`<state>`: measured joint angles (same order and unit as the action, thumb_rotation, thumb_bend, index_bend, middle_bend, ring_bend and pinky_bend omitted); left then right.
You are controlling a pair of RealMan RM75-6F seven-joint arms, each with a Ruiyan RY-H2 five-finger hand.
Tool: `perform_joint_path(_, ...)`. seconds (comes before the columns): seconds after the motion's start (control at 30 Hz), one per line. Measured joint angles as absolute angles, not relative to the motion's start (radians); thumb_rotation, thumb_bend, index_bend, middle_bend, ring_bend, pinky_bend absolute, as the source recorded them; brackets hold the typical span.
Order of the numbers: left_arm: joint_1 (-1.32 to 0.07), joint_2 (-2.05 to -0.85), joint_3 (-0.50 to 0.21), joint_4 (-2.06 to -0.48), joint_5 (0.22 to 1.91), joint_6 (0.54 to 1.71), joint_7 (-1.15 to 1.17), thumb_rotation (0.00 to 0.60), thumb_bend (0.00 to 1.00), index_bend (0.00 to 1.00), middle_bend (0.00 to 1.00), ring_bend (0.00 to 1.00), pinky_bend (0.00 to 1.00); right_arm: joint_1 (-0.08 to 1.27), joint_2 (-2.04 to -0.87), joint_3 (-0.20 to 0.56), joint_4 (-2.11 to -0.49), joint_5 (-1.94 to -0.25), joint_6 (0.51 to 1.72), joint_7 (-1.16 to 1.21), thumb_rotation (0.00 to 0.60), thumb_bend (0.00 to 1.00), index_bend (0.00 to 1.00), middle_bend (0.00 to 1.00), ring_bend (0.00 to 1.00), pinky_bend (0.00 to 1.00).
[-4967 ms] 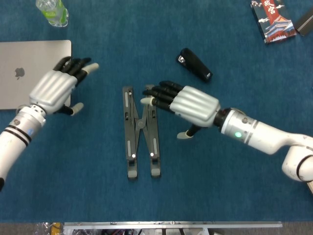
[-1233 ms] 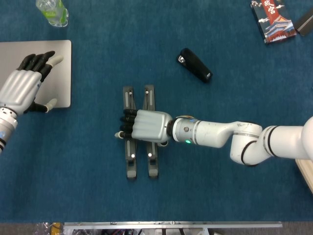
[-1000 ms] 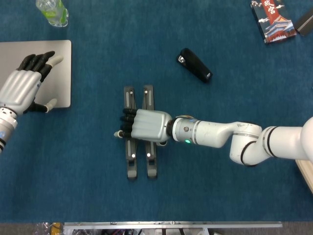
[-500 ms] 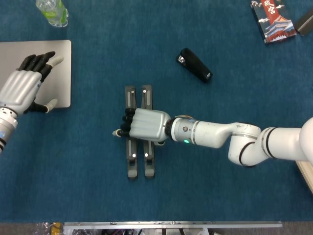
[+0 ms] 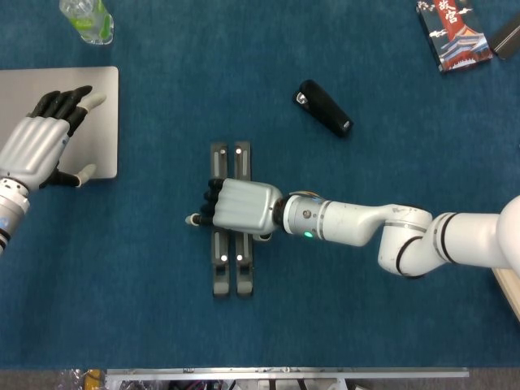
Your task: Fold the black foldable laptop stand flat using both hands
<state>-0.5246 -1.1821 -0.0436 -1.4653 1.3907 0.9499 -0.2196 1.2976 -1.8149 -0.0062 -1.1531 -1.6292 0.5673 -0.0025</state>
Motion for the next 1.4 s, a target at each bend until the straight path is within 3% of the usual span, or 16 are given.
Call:
perform_joint_path(0.37,-0.526,-1.184,-0.043,-1.465,1.392,0.948,-0.220,0.600,0.29,0.00,0.00,0.00,0.00,1.295,-1.814,-0.007,-1.159,-1.630,0.570,-0.007,0.600,0.18,0.10,0.40,0.26,0.18)
perform_joint_path(0.57,-0.526,-1.182,-0.043,-1.464,1.392,0.947,-0.221,0.600,0.29,0.00,0.00,0.00,0.00,1.299,-1.800,-0.010,-1.176,-1.632,0.560,0.004,0.600,0.18,0.01,0.14,0.06,0.17)
perform_joint_path(0.67,-0.528,-1.181,-0.044,-1.466,1.391,0.945,-0.217,0.600,0.29,0.00,0.00,0.00,0.00,1.301,-1.783,-0.008,-1.198,-1.621,0.542,0.008,0.600,0.19,0.00,0.06,0.00,0.14)
perform_joint_path(1.0,-0.536,-1.182,-0.056,-1.475,1.390,0.955,-0.192,0.600,0.29,0.00,0.00,0.00,0.00,1.234,-1.702,0.021,-1.290,-1.564,0.627,-0.017,0.600,0.18,0.00,0.04,0.00,0.12)
perform_joint_path(1.4,-0.507,-1.186,-0.071,-1.513,1.353,1.031,-0.067,0.600,0.29,0.00,0.00,0.00,0.00,1.000,-1.469,0.043,-1.575,-1.283,0.847,-0.306,0.600,0.19,0.00,0.11,0.00,0.12)
